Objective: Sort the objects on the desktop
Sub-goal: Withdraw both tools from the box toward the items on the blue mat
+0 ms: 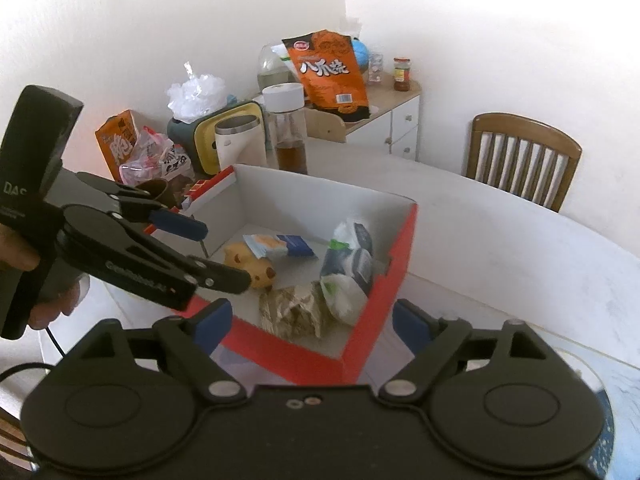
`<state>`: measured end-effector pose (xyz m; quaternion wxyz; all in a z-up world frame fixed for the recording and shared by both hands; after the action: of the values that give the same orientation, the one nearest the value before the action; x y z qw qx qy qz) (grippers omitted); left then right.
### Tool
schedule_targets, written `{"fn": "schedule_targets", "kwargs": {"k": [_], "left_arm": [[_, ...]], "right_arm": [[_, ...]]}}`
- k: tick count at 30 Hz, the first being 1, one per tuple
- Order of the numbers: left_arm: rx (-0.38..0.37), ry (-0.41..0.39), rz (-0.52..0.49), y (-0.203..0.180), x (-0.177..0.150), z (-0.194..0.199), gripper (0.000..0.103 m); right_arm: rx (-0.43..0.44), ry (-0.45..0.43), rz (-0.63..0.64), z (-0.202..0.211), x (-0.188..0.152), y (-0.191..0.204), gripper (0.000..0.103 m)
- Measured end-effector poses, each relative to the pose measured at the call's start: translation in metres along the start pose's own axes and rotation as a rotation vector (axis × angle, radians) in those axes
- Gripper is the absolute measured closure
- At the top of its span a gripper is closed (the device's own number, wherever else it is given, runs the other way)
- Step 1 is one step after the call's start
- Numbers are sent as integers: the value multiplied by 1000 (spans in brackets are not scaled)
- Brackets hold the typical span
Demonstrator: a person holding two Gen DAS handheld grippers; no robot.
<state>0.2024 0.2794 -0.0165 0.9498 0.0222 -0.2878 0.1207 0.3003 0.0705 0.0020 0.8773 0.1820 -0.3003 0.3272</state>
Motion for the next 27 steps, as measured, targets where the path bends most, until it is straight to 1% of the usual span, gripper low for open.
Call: {"fn": "schedule_targets", "kwargs": {"k": [3, 5, 8, 10, 15, 22, 27], "left_arm": [[-9, -24, 14, -11, -3, 8, 21], [-18, -27, 19, -18, -6, 10, 18], [-25, -36, 28, -30, -11, 12, 17], [-1, -61, 37, -35, -14, 15, 17], [-8, -68, 36, -52, -22, 18, 17], [-44, -65, 15, -81, -31, 16, 17], [-64, -59, -2, -102, -33, 8, 12]], "right_arm": [[-6, -7, -29, 11, -12, -10, 14], [-11, -7, -48, 17, -20, -17, 14], [-21, -9, -69, 27, -33, -26, 13], [-19, -7, -77, 33, -43, -30, 13], [-39, -5, -96, 47, -65, -43, 12], [-85, -6, -142, 64, -95, -66, 11], [-134, 4, -200, 70, -119, -87, 11]]}}
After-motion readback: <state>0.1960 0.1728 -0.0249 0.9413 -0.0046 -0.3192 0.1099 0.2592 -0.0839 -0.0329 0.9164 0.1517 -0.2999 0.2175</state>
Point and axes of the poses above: each gripper's, at about its wrist camera, not at the fingertips, and z roughly against the way its jaws point, y to its left, x to its top, the point moved 8 cm from there along -z, roughly the way its jaws point, and after that the axes turned 9 degrees about y, right-handed, at the moved point
